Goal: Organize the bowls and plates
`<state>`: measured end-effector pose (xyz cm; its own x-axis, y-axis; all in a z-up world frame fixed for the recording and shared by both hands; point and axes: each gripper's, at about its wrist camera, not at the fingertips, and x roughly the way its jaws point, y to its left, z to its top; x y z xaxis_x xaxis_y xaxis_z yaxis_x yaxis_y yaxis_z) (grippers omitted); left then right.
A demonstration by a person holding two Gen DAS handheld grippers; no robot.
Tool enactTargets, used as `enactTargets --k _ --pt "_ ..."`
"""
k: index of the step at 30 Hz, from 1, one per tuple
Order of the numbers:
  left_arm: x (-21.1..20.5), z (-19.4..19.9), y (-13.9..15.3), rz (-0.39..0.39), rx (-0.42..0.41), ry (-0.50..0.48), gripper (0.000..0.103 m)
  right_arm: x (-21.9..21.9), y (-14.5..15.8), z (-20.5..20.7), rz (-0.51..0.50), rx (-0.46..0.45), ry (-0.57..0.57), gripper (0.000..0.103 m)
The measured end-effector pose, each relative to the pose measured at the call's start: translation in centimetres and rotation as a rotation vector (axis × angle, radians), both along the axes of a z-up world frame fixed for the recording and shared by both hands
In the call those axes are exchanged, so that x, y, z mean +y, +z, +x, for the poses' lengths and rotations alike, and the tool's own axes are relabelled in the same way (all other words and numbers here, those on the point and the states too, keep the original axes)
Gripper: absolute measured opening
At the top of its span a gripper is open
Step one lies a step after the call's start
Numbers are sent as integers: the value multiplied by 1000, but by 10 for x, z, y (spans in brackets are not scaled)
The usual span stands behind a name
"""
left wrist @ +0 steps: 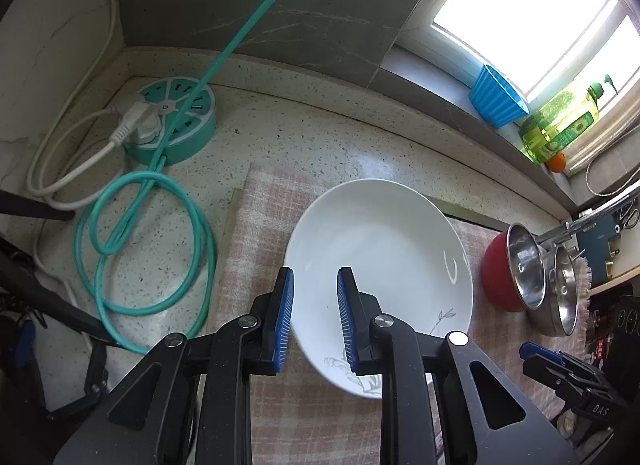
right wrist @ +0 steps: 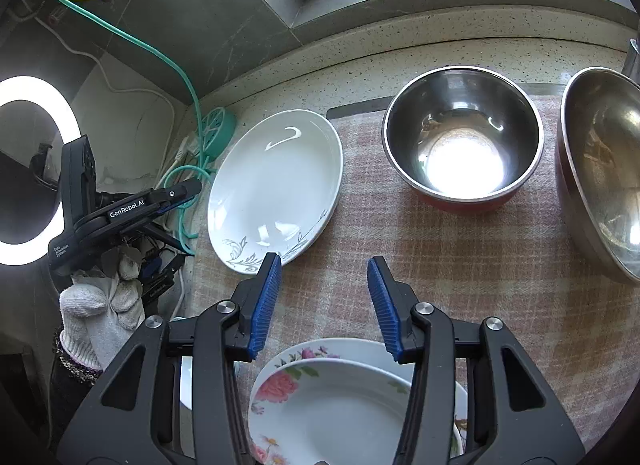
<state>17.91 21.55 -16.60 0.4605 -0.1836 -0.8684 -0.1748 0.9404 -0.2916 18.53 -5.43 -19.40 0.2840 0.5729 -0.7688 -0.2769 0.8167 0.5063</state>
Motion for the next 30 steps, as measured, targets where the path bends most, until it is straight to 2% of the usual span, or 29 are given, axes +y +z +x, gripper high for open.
enactTargets --k 3,11,16,18,21,22,30 --pt "3 13 -5 34 9 -1 20 7 -8 11 -17 12 -8 43" --pt "15 33 -22 -18 49 -1 20 24 -30 33 -44 48 -5 37" --pt "16 36 -32 -41 68 -3 20 31 -40 45 -62 67 7 26" --pt "16 36 -33 -44 69 -8 14 32 -41 50 -55 69 9 25" --pt "14 39 -34 -41 68 -15 11 39 -39 55 -63 63 22 20" --pt "13 39 -34 -38 70 -18 10 41 -39 56 -67 61 32 17" --pt "10 40 -34 -27 70 -21 9 51 -44 61 -69 74 56 12"
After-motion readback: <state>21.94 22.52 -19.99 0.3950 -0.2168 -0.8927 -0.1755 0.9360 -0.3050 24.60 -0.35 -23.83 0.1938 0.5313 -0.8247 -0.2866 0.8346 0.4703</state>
